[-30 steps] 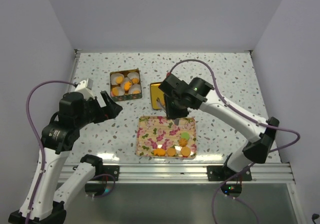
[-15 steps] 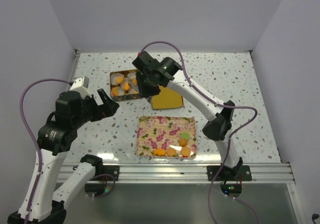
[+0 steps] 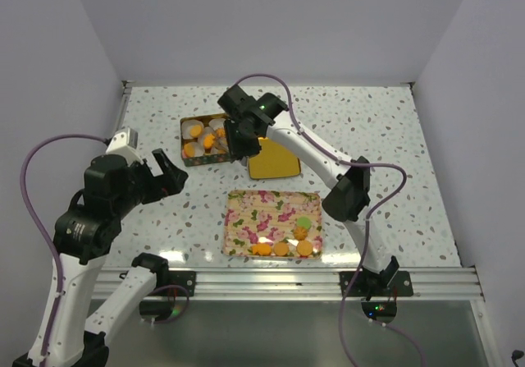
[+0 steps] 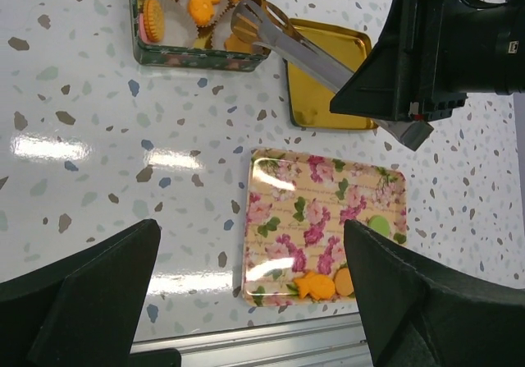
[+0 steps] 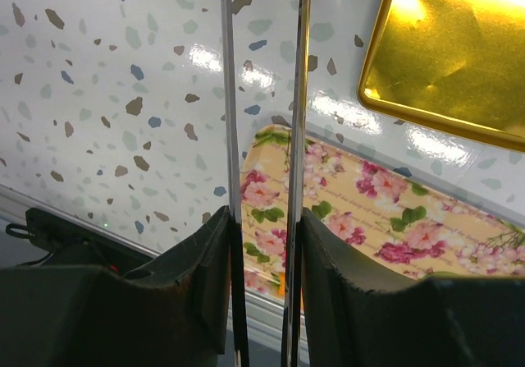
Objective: Pack the cookies
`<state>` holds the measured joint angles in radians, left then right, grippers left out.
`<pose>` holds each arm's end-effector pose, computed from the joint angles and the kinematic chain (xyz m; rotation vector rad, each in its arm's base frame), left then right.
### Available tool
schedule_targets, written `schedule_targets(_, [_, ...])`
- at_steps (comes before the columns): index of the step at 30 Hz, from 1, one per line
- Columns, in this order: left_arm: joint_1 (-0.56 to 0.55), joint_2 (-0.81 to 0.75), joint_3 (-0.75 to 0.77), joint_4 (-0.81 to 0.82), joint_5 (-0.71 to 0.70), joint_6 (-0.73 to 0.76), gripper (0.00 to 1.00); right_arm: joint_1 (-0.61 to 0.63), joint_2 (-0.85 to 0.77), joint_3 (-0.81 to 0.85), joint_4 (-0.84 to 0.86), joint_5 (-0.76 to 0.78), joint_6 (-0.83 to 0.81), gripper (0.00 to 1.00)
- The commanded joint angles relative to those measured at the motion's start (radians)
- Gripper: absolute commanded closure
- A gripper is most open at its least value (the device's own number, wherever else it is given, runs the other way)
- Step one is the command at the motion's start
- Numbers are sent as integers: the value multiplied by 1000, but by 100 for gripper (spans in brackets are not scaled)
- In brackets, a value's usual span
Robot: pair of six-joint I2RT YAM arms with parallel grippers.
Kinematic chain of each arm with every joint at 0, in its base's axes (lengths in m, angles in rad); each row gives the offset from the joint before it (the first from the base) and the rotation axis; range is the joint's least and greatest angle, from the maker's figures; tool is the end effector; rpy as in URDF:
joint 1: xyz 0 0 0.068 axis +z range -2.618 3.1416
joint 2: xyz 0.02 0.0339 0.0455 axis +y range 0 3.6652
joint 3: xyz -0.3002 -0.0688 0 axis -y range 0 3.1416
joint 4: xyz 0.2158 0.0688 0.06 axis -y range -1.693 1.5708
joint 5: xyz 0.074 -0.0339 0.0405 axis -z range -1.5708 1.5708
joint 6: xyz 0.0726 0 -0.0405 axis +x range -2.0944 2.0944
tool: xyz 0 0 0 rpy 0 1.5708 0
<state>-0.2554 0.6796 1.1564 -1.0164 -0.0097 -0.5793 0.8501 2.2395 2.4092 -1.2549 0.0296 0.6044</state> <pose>0.0742 -0.0186 0.3792 -0.3523 2.1197 -0.4841 0.3165 0.3570 0.3150 -0.3245 2.7097 0.4192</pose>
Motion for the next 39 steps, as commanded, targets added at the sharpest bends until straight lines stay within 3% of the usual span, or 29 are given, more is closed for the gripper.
schedule_targets(1, [2, -12, 43, -20, -30, 29, 0, -8, 6, 33, 51, -26, -25, 64])
schedule_targets(12, [2, -25, 42, -45, -19, 16, 0, -42, 28, 36, 69, -23, -32, 55])
schedule_targets(20, [2, -25, 45, -48, 0, 9, 0, -59, -3, 71, 61, -14, -35, 54])
schedule_targets(27, [1, -18, 29, -15, 43, -5, 0, -72, -183, 5, 63, 44, -43, 55])
schedule_targets(30, [2, -14, 17, 1, 68, -13, 0, -104, -282, -119, 63, 92, -57, 54])
schedule_targets(39, [2, -2, -38, 44, 119, -31, 0, -318, -731, -752, 172, 159, -87, 54])
